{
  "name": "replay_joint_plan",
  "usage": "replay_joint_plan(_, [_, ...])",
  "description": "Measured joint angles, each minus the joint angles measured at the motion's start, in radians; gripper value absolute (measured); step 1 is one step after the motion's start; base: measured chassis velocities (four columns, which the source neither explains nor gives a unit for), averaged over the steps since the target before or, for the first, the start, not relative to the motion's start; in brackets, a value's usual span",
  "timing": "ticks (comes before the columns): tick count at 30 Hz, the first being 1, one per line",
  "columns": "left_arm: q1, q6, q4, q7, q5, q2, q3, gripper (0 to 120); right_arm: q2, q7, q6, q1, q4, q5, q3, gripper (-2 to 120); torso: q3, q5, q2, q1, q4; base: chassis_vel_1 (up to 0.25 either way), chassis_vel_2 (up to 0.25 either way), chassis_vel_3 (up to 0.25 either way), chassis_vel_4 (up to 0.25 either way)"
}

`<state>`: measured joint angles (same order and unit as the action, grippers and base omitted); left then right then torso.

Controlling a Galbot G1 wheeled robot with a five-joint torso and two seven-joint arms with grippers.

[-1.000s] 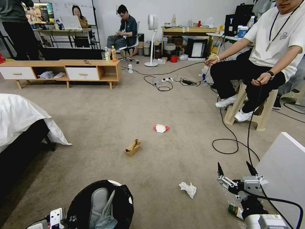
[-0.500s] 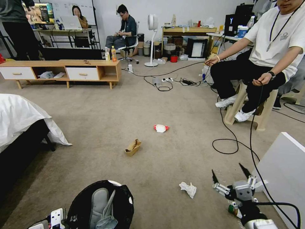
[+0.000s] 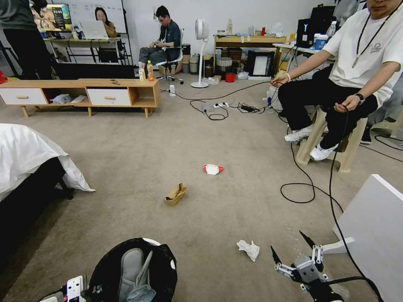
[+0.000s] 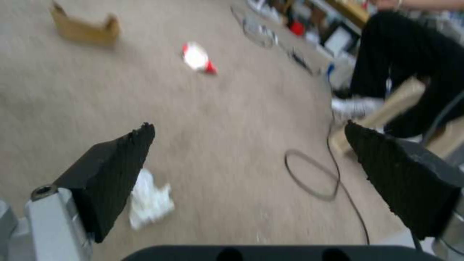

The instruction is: Pick up the trash bin and place the garbage on the floor into it.

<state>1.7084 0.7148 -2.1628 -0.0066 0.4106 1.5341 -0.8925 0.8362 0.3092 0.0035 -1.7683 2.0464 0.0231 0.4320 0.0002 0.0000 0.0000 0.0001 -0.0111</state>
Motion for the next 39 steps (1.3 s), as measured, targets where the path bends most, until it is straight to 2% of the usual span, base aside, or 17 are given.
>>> replay_joint_plan(2, [0.004,-0.002,0.0,0.002,0.0,0.001,-0.006,2,-0.014,0.034,-0.028,0.043,-0.063,0.027,-0.023,100,0.0,0.0,0.0,0.0,0.0002,0.0,0.0,0.0,0.0])
replay_joint_plan(8, [0.003,-0.003,0.006,0.004,0.0,0.001,-0.014,2,-0.05,0.109,-0.059,0.1,-0.13,0.112,-0.049,100,0.0,0.0,0.0,0.0,0.0,0.0,0.0,0.0,0.0])
replay_joint_plan(9, [0.002,-0.003,0.009,0.004,0.001,0.0,-0.015,2,-0.071,0.152,-0.053,0.126,-0.148,0.149,-0.069,100,0.0,0.0003,0.0,0.0,0.0001,0.0,0.0,0.0,0.0])
replay_joint_plan(12, [0.001,-0.004,0.013,0.004,0.001,-0.002,-0.015,2,-0.104,0.192,-0.047,0.141,-0.156,0.196,-0.091,100,0.0,0.0003,0.0,0.0,0.0003,0.0,0.0,0.0,0.0])
replay_joint_plan(14, [-0.002,-0.005,0.016,0.004,0.004,-0.004,-0.017,2,-0.155,0.26,-0.012,0.166,-0.167,0.256,-0.149,100,0.0,-0.0003,0.0,0.0,0.0001,0.0,0.0,0.0,0.0])
replay_joint_plan(19, [-0.01,-0.006,0.026,0.006,0.011,-0.008,-0.019,2,-0.199,0.351,0.043,0.229,-0.193,0.336,-0.246,100,0.0,0.0001,0.0,0.0,0.0002,0.0,0.0,0.0,0.0])
replay_joint_plan(27, [-0.019,-0.006,0.035,0.006,0.018,-0.014,-0.022,2,-0.193,0.343,0.007,0.259,-0.233,0.345,-0.271,100,0.0,0.0,0.0,0.0,0.0002,0.0,0.0,0.0,0.0])
replay_joint_plan(31, [-0.021,-0.005,0.037,0.005,0.02,-0.015,-0.023,2,-0.205,0.31,-0.038,0.235,-0.237,0.353,-0.251,100,0.0,0.0,0.0,0.0,0.0,0.0,0.0,0.0,0.0])
replay_joint_plan(32, [-0.022,-0.005,0.037,0.005,0.02,-0.016,-0.023,2,-0.211,0.294,-0.079,0.22,-0.236,0.377,-0.236,100,0.0,-0.0001,0.0,0.0,0.0,0.0,0.0,0.0,0.0])
replay_joint_plan(39, [-0.02,-0.003,0.037,0.005,0.021,-0.016,-0.023,2,-0.228,0.198,-0.171,0.177,-0.227,0.465,-0.16,100,0.0,0.0,0.0,0.0,0.0,0.0,0.0,0.0,0.0])
